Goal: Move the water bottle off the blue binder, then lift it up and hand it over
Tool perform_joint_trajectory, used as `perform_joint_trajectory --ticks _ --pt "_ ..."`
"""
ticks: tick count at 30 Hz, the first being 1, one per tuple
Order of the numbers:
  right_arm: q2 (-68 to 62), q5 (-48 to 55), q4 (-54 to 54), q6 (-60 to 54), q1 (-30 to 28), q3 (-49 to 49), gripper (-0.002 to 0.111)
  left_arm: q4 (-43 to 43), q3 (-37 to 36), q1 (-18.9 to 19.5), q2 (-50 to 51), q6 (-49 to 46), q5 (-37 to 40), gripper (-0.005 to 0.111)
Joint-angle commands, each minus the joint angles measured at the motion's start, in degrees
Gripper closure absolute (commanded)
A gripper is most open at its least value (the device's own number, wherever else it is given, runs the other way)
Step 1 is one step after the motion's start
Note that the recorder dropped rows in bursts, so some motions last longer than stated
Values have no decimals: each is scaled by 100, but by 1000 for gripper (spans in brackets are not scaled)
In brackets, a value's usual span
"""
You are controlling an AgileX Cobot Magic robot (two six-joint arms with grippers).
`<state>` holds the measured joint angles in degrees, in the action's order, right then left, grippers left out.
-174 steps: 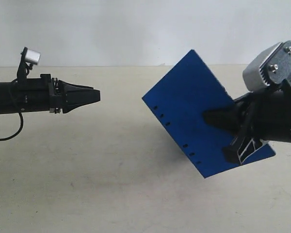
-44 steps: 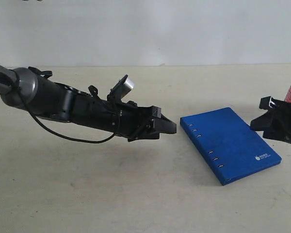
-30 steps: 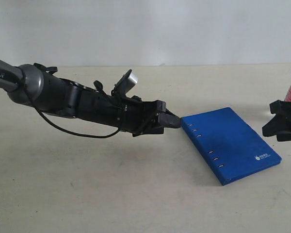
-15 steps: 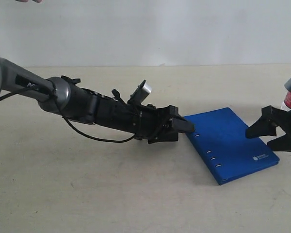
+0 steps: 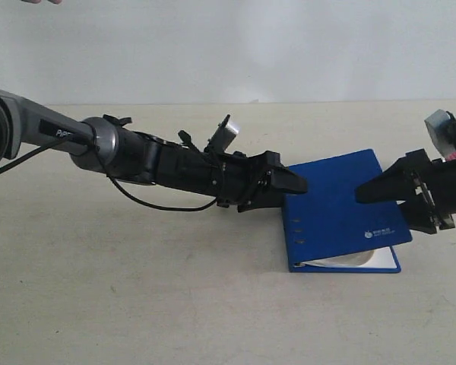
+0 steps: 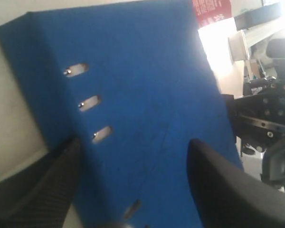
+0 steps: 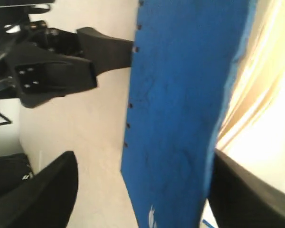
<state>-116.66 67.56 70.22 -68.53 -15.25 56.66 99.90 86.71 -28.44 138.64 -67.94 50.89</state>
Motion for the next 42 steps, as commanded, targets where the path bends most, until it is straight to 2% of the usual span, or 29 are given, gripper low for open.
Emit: perform_joint_trajectory --ticks 1,4,9,17,20,28,35,42 --pt "3 -66 91 -108 51 4 51 4 43 -68 -26 -144 634 47" --pt "3 -352 -23 -108 51 4 69 4 43 -54 -26 -168 622 47" --pt "3 -798 -396 -108 51 4 108 4 43 153 -26 -234 622 47" --pt "3 -1820 -1239 389 51 4 108 -54 43 806 -26 -234 794 47" --pt "3 -1785 -1205 -125 51 4 108 -77 43 930 -22 -234 841 47" --pt "3 -547 -399 -1584 51 4 108 -77 43 952 -22 -384 852 47" --pt "3 -260 -221 -1745 40 4 108 2 43 952 177 -396 798 47" --pt "3 120 187 -2038 -55 4 108 4 155 952 482 -303 1328 47"
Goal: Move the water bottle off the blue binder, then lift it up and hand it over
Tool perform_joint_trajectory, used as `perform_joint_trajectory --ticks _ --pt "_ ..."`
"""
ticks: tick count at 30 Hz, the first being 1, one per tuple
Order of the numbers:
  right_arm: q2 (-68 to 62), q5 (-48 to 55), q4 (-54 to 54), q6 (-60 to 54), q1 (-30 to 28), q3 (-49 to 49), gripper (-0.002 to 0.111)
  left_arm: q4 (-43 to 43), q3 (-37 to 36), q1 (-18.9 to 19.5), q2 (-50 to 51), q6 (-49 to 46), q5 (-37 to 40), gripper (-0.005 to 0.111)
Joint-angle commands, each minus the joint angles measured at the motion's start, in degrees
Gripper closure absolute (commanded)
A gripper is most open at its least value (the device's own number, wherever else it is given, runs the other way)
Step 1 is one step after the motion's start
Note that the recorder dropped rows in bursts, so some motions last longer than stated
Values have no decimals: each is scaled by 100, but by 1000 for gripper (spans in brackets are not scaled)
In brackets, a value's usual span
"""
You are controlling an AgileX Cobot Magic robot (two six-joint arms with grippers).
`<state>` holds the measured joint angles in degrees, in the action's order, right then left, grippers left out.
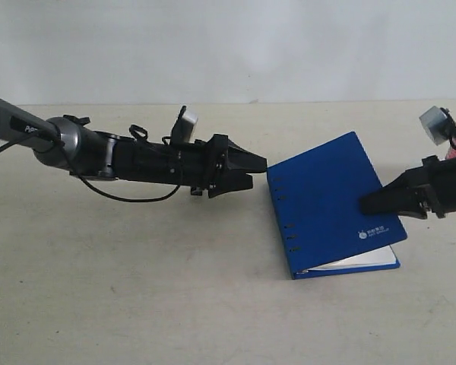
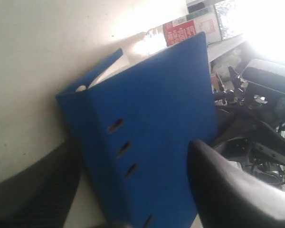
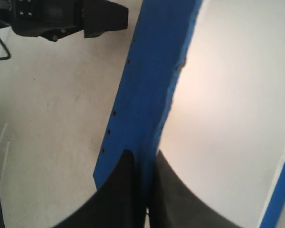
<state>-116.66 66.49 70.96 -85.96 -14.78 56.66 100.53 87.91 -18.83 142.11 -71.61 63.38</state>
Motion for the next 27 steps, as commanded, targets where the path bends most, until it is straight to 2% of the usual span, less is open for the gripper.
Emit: perform_joint_trajectory --ticks 1,6,15,17,21,22,24,25,26,27 --pt "3 347 213 -359 -163 4 108 -58 72 -9 135 64 79 47" --pt "15 347 923 -619 -543 4 108 -58 219 -9 135 129 118 47" --pt "15 347 777 -531 -668 4 108 -58 254 -9 135 131 -233 47" --pt "15 347 657 -159 -668 4 108 -58 254 -9 135 131 -187 47" --pt "15 -597 423 348 -630 4 107 -58 254 2 135 176 397 47" --pt "15 -638 397 372 -583 4 104 -58 254 15 135 176 474 47" --pt "15 -759 366 359 -397 4 88 -81 254 39 135 176 435 47" --pt "15 -1097 366 359 -243 4 72 -158 254 60 135 176 384 47" --pt "15 -1633 244 467 -86 4 60 -186 254 87 135 176 408 47" --pt "15 -2049 137 658 14 4 57 -201 254 88 135 176 481 47"
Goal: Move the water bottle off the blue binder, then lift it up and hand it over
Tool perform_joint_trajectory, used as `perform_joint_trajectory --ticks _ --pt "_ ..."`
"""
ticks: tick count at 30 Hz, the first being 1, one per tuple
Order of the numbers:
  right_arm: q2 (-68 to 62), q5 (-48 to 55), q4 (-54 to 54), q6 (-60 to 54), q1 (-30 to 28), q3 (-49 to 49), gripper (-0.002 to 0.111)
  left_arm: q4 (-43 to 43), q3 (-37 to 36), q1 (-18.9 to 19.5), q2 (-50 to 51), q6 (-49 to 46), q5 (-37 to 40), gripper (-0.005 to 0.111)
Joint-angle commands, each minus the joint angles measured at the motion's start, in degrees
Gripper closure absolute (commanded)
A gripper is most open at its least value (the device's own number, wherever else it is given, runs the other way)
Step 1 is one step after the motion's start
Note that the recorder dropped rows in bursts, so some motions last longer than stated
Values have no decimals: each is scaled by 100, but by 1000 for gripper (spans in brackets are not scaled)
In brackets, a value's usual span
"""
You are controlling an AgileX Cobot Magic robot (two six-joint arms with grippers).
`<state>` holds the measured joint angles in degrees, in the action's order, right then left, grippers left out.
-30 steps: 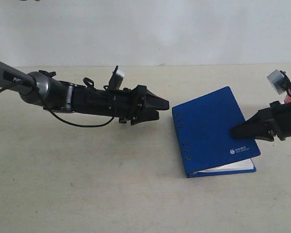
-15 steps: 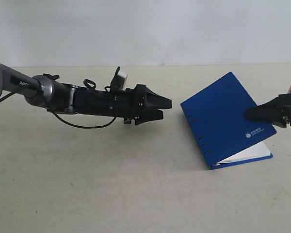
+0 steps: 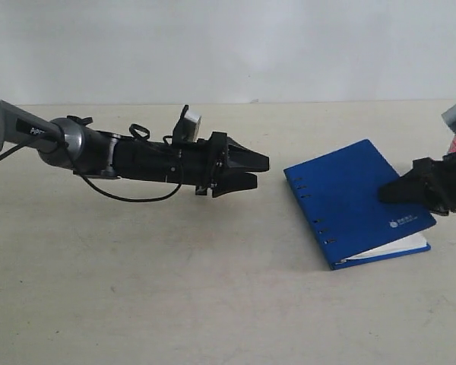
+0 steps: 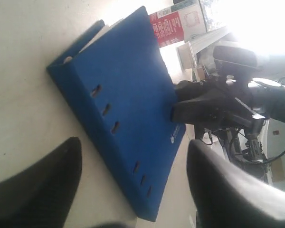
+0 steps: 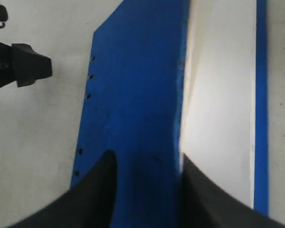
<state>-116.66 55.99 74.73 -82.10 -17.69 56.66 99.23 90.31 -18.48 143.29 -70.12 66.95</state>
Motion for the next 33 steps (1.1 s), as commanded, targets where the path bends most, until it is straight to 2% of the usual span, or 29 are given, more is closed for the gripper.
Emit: perform_joint_trajectory --ticks 1,4,13,22,24,26,30,33 --pt "15 -1411 -494 447 418 4 57 -70 13 66 17 27 237 47" --pt "4 -1567 -628 619 579 4 62 -70 13 66 17 27 301 47" --pt "-66 -1236 -626 643 757 4 109 -7 13 66 17 27 298 47" --pt "-66 -427 -282 -264 757 4 108 72 13 66 17 97 301 47" --pt "-66 -104 119 -755 757 4 108 -2 13 110 17 97 218 47" --pt "-66 630 805 -1398 707 4 108 -133 13 128 17 291 -177 47" --pt "-54 1333 1531 -1554 456 4 108 -106 13 128 17 332 -457 47" --pt "-54 1397 1760 -1554 279 4 108 -53 13 128 17 332 -658 47"
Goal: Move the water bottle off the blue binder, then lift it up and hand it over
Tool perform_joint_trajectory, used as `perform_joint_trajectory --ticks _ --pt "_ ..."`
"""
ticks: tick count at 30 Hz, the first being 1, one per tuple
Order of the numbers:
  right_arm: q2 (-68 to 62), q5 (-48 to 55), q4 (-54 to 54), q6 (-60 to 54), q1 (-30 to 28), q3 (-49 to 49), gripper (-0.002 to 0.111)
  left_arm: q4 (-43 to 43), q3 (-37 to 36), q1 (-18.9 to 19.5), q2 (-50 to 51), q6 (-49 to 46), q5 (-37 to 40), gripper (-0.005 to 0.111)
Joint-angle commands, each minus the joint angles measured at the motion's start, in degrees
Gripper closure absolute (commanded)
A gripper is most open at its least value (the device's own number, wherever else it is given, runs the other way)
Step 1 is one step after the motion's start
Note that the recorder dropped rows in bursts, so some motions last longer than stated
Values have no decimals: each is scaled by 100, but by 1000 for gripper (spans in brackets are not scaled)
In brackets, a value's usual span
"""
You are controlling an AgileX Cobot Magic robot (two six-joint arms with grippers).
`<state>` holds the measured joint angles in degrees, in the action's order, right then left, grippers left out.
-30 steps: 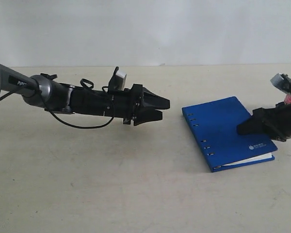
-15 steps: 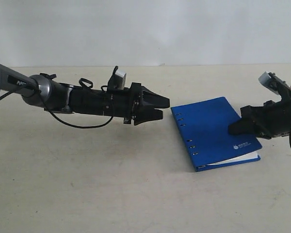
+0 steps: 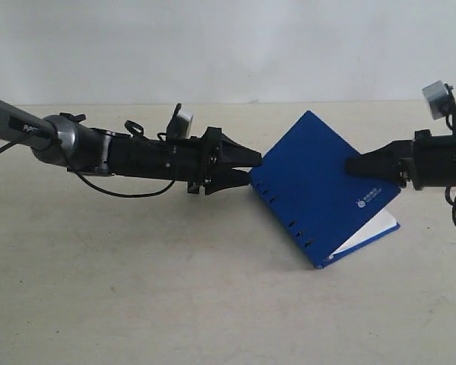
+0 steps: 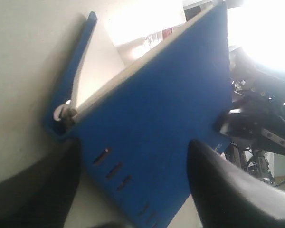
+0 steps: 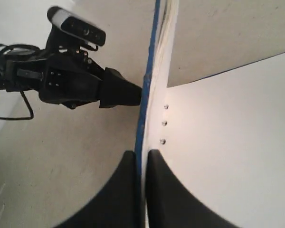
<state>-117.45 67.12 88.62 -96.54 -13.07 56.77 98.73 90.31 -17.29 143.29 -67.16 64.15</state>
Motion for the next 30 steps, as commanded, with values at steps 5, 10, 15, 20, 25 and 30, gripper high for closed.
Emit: perform_joint_trajectory --ticks 5,10,15,20,25,30 --pt "25 285 254 -65 -248 -7 108 122 13 9 17 57 -250 47" --pt "25 -515 -89 125 -239 -7 93 122 13 9 17 57 -90 47" --pt "25 -1147 -135 220 -239 -7 56 122 13 9 17 57 -39 47" --pt "25 -1135 -79 394 -239 41 63 122 13 9 17 57 56 47" --pt "25 -1016 -591 1424 -236 385 80 117 13 9 17 57 110 47" --pt "-182 -538 -2356 3505 -92 1366 84 36 13 9 17 57 275 47"
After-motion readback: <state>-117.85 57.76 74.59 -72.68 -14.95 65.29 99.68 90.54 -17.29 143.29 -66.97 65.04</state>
